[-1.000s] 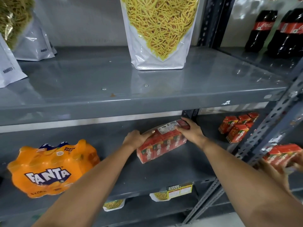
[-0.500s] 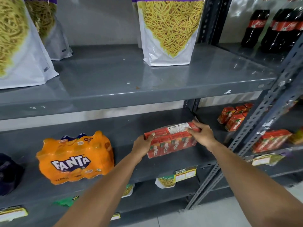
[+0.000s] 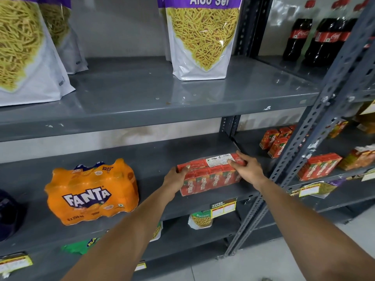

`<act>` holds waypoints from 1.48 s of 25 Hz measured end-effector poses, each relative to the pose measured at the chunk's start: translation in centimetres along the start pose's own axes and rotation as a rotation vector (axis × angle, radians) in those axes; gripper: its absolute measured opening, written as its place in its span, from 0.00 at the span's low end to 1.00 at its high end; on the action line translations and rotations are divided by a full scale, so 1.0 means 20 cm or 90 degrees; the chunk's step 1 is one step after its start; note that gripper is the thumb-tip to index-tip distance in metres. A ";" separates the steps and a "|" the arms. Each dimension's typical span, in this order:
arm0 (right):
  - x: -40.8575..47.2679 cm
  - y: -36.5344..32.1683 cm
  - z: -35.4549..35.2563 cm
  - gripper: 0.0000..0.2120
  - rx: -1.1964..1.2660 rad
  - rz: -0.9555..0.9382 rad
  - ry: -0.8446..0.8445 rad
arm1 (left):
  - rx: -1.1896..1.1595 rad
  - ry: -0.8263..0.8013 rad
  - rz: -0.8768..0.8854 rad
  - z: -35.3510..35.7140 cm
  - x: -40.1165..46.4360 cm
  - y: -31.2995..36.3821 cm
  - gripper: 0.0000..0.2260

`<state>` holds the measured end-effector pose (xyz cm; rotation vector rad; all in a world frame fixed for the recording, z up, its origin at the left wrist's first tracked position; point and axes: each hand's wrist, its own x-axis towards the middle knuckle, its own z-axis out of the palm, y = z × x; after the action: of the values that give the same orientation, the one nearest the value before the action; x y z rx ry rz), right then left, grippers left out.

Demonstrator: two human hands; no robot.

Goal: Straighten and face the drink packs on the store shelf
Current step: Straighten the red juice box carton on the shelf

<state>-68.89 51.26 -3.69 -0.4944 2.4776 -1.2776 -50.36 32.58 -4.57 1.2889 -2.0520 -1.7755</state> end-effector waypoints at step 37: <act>-0.39 -0.67 0.72 0.19 -0.320 -0.203 -0.284 | 0.696 0.377 0.175 -0.95 -0.36 0.08 0.14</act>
<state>-53.79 37.00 0.18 -1.1908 2.3628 -0.5243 -35.39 23.09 5.41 1.3441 -2.6153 0.0026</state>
